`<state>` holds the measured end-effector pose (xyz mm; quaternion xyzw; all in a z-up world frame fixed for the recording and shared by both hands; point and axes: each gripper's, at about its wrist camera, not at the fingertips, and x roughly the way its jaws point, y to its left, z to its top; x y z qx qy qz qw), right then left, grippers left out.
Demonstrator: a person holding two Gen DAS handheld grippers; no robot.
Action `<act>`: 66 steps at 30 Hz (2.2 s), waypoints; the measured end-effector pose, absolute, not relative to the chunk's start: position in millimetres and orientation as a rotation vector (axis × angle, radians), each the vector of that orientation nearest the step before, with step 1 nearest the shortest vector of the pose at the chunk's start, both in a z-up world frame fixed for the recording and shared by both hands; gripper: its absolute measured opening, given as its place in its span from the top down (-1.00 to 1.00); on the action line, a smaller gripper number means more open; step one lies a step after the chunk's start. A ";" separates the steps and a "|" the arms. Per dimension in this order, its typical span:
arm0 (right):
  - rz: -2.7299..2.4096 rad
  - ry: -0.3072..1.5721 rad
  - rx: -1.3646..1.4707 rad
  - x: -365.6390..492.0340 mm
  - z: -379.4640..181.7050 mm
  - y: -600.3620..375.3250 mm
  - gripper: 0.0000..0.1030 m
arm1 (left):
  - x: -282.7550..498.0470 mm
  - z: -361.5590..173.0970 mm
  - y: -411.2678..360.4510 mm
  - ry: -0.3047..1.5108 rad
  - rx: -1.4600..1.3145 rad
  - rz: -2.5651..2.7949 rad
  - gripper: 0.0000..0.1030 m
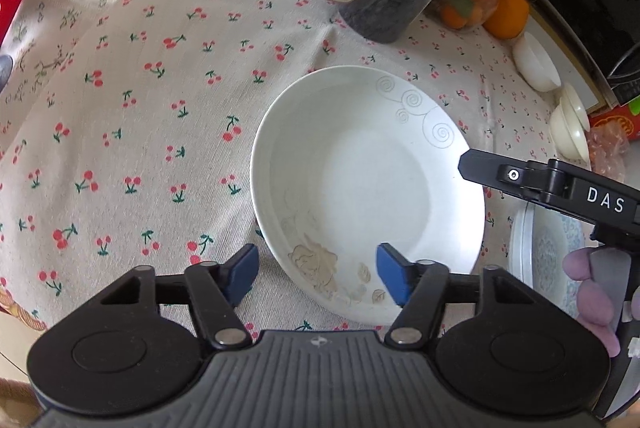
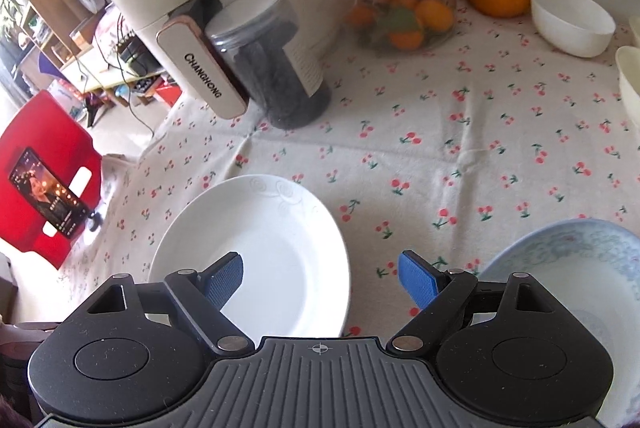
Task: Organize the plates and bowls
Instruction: 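Move both grippers to the rim of the plain white plate, then close both grippers on the white plate rim, then lift the white plate toward the stacked blue plates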
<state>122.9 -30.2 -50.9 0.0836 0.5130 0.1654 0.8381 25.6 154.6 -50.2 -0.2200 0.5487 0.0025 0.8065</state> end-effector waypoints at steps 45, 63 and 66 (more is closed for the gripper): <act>0.328 1.071 0.280 123.6 -48.2 -46.2 0.52 | 22.2 -32.9 168.9 1.040 -0.507 0.003 0.55; 0.308 0.968 0.363 104.6 -12.9 -88.1 0.51 | 28.2 -9.2 144.8 0.943 -0.488 -0.079 0.55; 0.295 0.953 0.365 100.9 -8.9 -98.8 0.51 | 30.2 -5.6 136.8 0.934 -0.481 -0.103 0.55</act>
